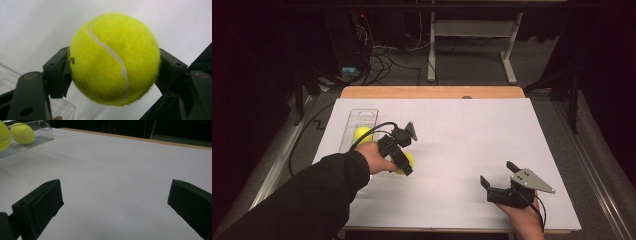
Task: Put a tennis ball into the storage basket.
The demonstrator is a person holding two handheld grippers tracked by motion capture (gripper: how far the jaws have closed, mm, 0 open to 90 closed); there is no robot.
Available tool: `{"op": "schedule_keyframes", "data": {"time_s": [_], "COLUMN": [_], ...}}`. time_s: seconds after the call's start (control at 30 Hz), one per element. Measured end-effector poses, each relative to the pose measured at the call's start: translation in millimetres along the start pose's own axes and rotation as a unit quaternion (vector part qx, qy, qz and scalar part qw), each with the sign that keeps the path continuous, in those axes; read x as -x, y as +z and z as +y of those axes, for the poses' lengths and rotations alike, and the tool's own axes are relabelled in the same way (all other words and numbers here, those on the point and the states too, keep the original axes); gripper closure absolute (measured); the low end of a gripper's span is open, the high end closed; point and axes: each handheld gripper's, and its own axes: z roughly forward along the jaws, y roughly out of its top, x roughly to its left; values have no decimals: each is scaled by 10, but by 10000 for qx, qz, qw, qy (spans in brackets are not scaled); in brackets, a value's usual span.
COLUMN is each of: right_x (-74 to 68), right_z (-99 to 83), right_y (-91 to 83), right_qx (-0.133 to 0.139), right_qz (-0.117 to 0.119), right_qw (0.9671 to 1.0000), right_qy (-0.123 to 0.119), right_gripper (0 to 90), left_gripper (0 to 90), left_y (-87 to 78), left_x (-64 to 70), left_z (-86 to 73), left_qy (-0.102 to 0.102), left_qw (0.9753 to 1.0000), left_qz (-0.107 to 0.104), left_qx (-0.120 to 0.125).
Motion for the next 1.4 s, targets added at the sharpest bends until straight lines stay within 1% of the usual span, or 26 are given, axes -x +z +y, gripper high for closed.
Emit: {"op": "schedule_keyframes", "data": {"time_s": [0.1,0.2,0.23,0.3,0.33,0.43,0.5,0.63,0.73,0.83,0.97,1.07,1.17,1.4], "right_x": [9,6,4,-3,-4,-6,-3,5,2,-3,-5,-7,-11,-6], "right_z": [4,13,18,31,36,39,39,41,39,40,38,36,36,36], "right_y": [-4,2,4,6,10,21,23,19,17,18,28,33,31,30], "right_qx": [20,43,57,63,76,91,91,96,80,92,77,67,61,64], "right_qz": [-5,9,18,32,41,64,63,60,71,64,64,61,71,70], "right_qw": [10000,10000,10000,10000,10000,9999,9999,9999,9999,9999,9999,9999,9999,9999], "right_qy": [39,34,38,51,47,61,49,84,70,61,71,64,61,78], "right_gripper": [0,0,0,0,0,0,0,0,0,0,0,0,0,0], "left_gripper": [268,268,268,268,268,268,268,268,268,268,268,268,268,268], "left_y": [-1,-30,-42,-67,-88,-130,-164,-204,-235,-272,-344,-403,-458,-559], "left_x": [6,3,3,3,-1,-18,-49,-104,-140,-180,-237,-285,-344,-472], "left_z": [4,1,-2,-10,-16,-34,-49,-90,-125,-164,-222,-268,-311,-400], "left_qy": [-7,0,17,-8,20,-38,-56,-158,-183,-214,-280,-348,-414,-579], "left_qw": [10000,10000,10000,10000,10000,10000,10000,9998,9998,9996,9993,9991,9987,9978], "left_qz": [10,-4,23,14,25,41,50,90,110,186,197,186,237,264], "left_qx": [9,-2,-8,16,-1,33,33,73,63,79,129,150,165,210]}}
